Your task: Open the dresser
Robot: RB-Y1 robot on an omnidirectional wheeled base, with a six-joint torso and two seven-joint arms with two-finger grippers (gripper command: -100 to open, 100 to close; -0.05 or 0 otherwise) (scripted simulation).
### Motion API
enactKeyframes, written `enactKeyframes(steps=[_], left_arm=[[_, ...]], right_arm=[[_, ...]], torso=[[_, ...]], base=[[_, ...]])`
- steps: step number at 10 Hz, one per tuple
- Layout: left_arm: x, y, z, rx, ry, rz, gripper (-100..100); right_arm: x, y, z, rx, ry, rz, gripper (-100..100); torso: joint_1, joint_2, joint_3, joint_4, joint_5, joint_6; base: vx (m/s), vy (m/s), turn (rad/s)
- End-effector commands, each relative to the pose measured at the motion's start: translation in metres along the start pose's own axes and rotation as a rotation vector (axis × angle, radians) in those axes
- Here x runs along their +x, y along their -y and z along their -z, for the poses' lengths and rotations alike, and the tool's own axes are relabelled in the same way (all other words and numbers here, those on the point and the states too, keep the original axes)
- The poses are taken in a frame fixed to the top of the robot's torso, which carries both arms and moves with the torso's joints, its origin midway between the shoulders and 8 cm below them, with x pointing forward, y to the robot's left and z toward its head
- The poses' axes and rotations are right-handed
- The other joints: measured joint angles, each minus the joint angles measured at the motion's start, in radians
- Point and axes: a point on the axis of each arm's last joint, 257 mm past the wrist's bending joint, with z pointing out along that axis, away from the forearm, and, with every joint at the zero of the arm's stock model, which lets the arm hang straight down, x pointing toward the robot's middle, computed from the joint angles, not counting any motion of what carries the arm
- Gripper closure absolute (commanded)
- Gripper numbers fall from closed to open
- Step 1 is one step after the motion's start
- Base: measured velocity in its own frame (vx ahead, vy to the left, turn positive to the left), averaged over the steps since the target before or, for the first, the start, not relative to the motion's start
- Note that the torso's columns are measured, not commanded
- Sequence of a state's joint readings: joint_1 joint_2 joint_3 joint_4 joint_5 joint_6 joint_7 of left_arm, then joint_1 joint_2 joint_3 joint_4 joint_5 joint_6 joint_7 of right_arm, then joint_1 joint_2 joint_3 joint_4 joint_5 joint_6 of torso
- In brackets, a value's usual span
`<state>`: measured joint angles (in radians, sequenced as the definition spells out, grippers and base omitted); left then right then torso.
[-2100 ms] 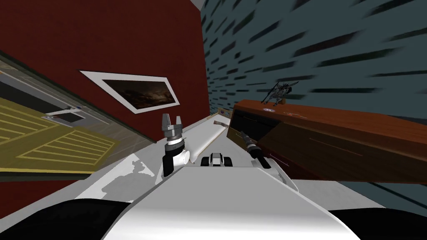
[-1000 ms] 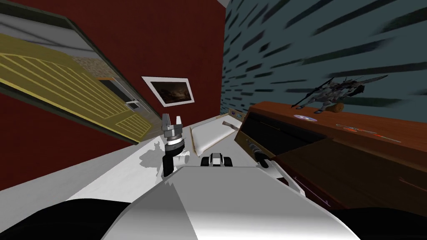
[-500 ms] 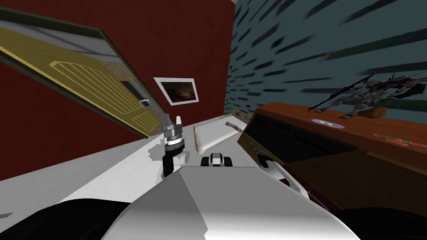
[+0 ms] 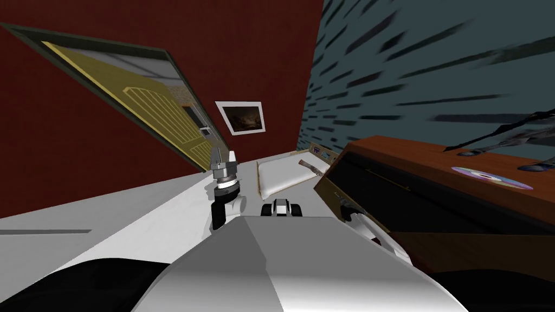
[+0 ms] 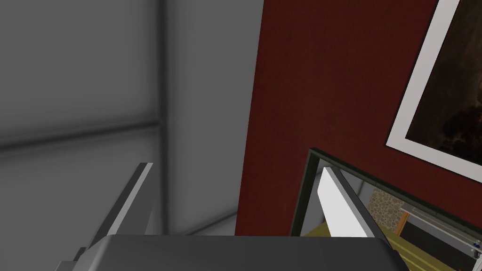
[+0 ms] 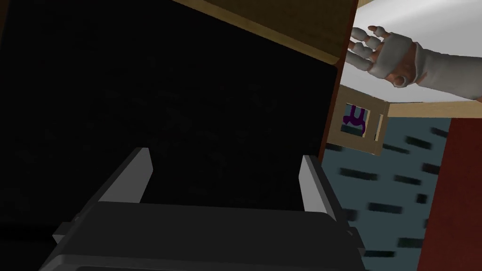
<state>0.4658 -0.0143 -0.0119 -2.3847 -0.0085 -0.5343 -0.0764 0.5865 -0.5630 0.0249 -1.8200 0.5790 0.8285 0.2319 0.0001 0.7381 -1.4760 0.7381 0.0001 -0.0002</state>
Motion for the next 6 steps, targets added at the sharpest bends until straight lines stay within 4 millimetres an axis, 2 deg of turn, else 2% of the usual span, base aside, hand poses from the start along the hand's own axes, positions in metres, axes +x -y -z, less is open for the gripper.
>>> enactKeyframes(steps=[1, 2, 3, 4, 5, 6], left_arm=[[0.0, 0.0, 0.0, 0.0, 0.0, 0.0, 0], [0.0, 0.0, 0.0, 0.0, 0.0, 0.0, 0], [0.0, 0.0, 0.0, 0.0, 0.0, 0.0, 0], [0.0, 0.0, 0.0, 0.0, 0.0, 0.0, 0], [0.0, 0.0, 0.0, 0.0, 0.0, 0.0, 0], [0.0, 0.0, 0.0, 0.0, 0.0, 0.0, 0]], right_arm=[[0.005, 0.047, -0.008, 0.128, 0.002, 0.111, -100], [0.005, 0.051, -0.007, 0.145, -0.001, 0.11, -100], [0.003, 0.08, -0.009, 0.224, 0.005, 0.179, -100], [0.005, 0.083, -0.01, 0.231, 0.001, 0.181, -100], [0.003, 0.11, -0.011, 0.3, 0.007, 0.251, -100], [0.003, 0.114, -0.01, 0.314, 0.005, 0.25, -100]], torso=[[0.0, 0.0, 0.0, 0.0, 0.0, 0.001], [0.0, 0.0, 0.0, 0.0, 0.0, 0.0], [0.0, 0.0, 0.0, 0.0, 0.0, 0.001], [-0.001, 0.0, 0.0, 0.0, 0.0, 0.0], [0.0, 0.0, 0.0, 0.0, 0.0, 0.0], [0.0, -0.001, 0.0, 0.0, 0.0, 0.0]], base=[[0.033, 0.006, 0.204], [0.032, -0.004, 0.122], [0.038, -0.005, 0.25], [0.033, -0.007, 0.113], [0.042, -0.003, 0.226], [0.038, -0.006, 0.101]])
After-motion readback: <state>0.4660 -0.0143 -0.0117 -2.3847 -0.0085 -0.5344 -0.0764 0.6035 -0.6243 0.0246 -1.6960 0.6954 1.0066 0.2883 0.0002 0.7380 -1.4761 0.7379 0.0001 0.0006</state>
